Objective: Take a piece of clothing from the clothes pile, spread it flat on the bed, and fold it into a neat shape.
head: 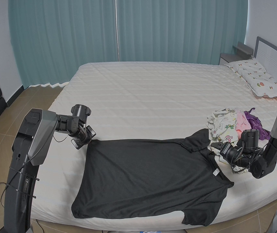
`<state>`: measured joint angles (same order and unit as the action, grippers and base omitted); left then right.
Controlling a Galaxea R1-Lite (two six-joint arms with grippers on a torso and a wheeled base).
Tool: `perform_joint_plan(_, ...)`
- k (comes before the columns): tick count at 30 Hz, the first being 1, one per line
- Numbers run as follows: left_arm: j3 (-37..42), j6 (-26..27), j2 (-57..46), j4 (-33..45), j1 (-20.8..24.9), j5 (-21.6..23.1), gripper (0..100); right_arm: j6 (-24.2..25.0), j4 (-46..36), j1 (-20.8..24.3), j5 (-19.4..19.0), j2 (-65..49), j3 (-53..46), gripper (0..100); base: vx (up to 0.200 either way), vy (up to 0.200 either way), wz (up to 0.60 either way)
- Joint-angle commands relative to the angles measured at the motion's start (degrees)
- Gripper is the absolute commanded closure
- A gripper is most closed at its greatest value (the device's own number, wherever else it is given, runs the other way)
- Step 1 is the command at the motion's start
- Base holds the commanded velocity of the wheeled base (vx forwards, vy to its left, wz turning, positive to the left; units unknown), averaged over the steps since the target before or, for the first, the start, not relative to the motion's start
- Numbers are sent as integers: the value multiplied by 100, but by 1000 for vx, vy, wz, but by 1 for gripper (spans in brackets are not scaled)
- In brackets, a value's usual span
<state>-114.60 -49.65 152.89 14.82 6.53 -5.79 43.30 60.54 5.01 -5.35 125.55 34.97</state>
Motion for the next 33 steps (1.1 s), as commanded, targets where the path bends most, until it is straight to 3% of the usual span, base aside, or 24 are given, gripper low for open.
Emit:
perform_joint_plan(1, 1, -53, -251, 3, -337, 17, 100, -41, -490, 88, 96, 611, 1099, 0, 0, 0, 0)
perform_joint_plan(10, 43, -185, -322, 47, -372, 17, 100, -234, -2028, 264, 122, 1428, 3323, 0, 0, 0, 0)
perform_joint_plan(14, 61, -220, -322, 56, -372, 17, 100, -357, -2310, 325, 122, 1543, 3683, 0, 0, 0, 0)
perform_joint_plan(16, 61, -343, -322, 108, -363, 17, 100, -278, -2749, 606, 131, 1560, 4035, 0, 0, 0, 0)
perform_joint_plan(21, 61, -379, -313, 117, -363, 25, 100, -50, -2890, 967, 140, 1850, 4342, 0, 0, 0, 0)
perform_joint_plan(33, 61, -422, -339, 126, -346, 17, 100, 38, -3839, 1037, 386, 2465, 5265, 0, 0, 0, 0)
